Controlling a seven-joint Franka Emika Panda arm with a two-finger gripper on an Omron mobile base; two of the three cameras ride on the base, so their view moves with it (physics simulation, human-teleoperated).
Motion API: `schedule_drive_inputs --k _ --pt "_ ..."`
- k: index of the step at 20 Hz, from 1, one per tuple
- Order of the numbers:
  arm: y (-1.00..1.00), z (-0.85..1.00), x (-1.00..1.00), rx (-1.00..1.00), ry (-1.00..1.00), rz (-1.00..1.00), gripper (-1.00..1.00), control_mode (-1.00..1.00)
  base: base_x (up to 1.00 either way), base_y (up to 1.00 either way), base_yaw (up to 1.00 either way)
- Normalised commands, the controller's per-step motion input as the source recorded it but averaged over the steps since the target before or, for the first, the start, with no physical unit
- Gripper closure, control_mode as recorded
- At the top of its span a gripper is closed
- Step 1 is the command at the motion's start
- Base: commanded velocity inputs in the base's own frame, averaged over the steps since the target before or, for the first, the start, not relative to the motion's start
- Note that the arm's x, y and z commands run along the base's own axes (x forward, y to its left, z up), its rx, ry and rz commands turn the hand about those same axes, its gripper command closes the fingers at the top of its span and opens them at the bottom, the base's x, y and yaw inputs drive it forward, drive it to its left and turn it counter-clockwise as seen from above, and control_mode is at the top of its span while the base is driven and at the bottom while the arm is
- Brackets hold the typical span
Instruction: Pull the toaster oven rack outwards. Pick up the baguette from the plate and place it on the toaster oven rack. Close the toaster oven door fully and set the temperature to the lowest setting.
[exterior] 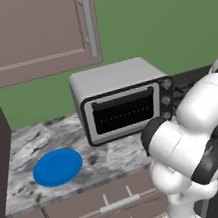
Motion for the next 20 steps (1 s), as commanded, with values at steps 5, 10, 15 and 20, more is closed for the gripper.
schedule_drive_inputs --k 5,10,15,20 --pt "0.34 0.0 -0.01 0.99 -0.81 -0.27 -1.0 -1.0 0.0 0.0 0.0" --pt "0.61 0.4 0.29 0.78 -0.61 -0.07 -1.0 -1.0 0.0 0.0 0.0" --pt "0.94 1.0 0.54 0.27 0.03 0.0 -1.0 -1.0 0.0 0.0 0.0" --pt "0.42 1.0 0.32 0.25 0.33 0.15 -1.0 -1.0 0.0 0.0 0.0"
